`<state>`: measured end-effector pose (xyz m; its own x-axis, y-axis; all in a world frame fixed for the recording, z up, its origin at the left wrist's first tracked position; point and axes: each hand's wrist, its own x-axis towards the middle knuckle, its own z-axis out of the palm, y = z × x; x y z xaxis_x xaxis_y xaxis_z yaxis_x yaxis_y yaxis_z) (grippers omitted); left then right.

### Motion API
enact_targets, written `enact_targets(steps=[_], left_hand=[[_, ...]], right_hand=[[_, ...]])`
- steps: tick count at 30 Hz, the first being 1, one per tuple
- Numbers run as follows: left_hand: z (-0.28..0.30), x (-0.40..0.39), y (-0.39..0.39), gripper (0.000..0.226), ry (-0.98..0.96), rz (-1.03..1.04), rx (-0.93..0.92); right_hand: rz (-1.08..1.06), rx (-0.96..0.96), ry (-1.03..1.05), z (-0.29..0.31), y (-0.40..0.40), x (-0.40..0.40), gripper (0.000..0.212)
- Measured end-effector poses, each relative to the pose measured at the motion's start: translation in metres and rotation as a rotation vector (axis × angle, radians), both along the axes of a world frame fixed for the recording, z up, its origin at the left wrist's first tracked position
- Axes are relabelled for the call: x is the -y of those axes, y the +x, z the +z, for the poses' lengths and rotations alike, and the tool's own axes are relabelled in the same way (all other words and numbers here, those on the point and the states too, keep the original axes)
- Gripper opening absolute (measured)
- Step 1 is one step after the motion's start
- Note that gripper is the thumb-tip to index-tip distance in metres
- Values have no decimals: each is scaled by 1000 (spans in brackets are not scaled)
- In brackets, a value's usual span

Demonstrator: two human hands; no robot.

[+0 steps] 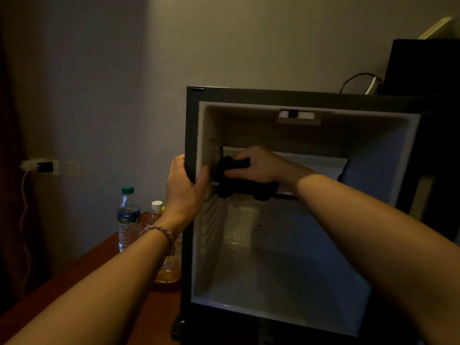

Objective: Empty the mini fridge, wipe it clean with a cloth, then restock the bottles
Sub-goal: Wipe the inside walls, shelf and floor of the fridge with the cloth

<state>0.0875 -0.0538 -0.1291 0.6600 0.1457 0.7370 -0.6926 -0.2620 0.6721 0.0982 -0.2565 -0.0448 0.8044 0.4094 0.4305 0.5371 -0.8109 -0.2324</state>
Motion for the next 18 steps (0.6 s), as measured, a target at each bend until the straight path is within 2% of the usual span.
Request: enact_targets(steps=[3, 6, 8, 10, 11, 12, 14, 16, 18], left_hand=[[1, 5, -8, 54, -57, 68, 61], [7, 10, -16, 64, -55, 116, 259], [11, 17, -22, 66, 69, 179, 443], [11, 27, -24, 58, 330, 208, 659], [10, 34, -24, 50, 479, 165, 704], [9, 41, -25, 41, 615, 87, 647], [7, 52, -19, 27, 780, -2, 379], [7, 60, -5, 22, 820, 68, 202], [9, 65, 7, 26, 875, 141, 136]], right_hand=[[2, 28, 3, 1, -11, 10, 22], [-92, 98, -106, 0, -20, 34, 23], [-175, 126, -108, -4, -28, 55, 29], [-222, 167, -108, -7, -34, 73, 31], [-235, 191, -130, -9, -35, 79, 33], [-250, 204, -157, -10, -36, 83, 35], [-273, 204, -193, -14, -36, 86, 44], [-276, 192, -245, -18, -36, 86, 57], [-270, 159, -283, -22, -37, 85, 73]])
